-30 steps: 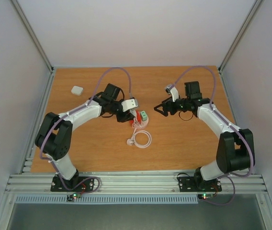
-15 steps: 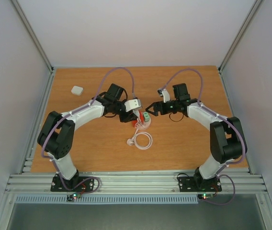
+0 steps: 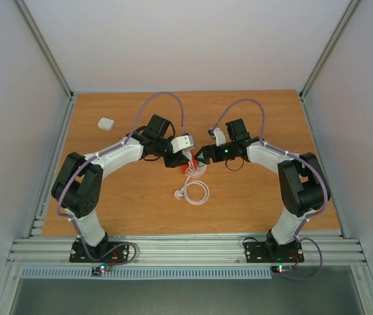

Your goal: Pull the plug off the socket

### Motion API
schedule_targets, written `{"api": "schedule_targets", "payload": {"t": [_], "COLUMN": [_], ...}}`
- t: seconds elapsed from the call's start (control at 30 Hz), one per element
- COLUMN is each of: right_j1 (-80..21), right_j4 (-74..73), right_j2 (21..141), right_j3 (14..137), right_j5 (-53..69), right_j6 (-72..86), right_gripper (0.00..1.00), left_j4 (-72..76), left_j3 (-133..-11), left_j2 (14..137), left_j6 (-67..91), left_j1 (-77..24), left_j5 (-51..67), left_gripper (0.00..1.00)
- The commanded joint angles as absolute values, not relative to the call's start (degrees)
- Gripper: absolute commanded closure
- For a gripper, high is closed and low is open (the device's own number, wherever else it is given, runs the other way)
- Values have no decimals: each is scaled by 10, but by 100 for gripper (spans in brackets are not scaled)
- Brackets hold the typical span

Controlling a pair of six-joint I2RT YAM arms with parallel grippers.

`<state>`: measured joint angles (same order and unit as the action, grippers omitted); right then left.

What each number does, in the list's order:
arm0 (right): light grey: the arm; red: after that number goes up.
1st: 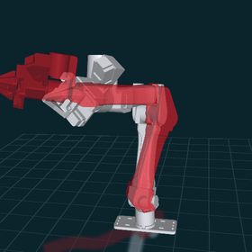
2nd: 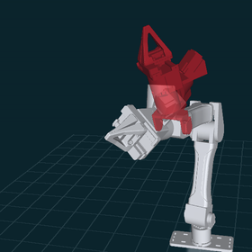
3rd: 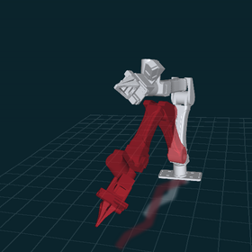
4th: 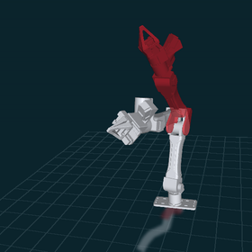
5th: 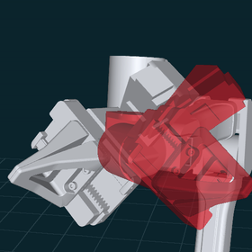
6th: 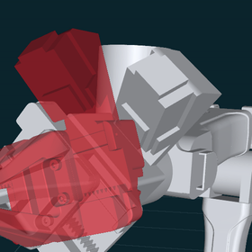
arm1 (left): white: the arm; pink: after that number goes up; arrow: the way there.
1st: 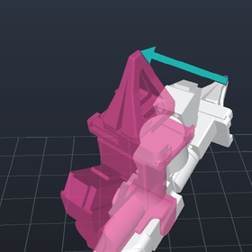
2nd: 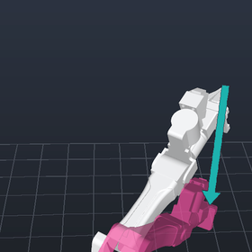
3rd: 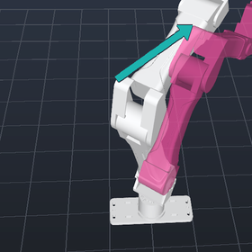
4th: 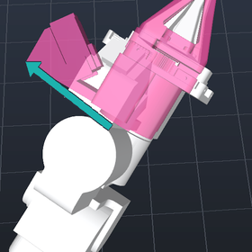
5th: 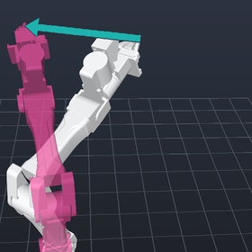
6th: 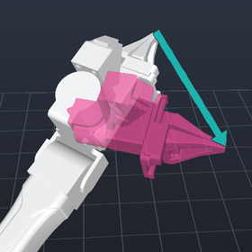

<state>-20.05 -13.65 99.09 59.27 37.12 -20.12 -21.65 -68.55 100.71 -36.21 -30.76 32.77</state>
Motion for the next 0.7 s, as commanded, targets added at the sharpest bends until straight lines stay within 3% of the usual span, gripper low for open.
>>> {"api": "schedule_targets", "payload": {"t": [0.0, 0.67], "right_j1": [-212, -226], "right_j4": [-127, -131], "right_j2": [1003, 1027], "right_j3": [583, 548], "right_j5": [351, 272], "right_j6": [-210, -259], "right_gripper": [10, 9], "left_j4": [-203, -158], "left_j3": [-675, -685], "left_j2": [1014, 992], "left_j6": [-353, -298], "left_j1": [-315, -313], "left_j5": [328, 391], "left_gripper": [79, 83]}}
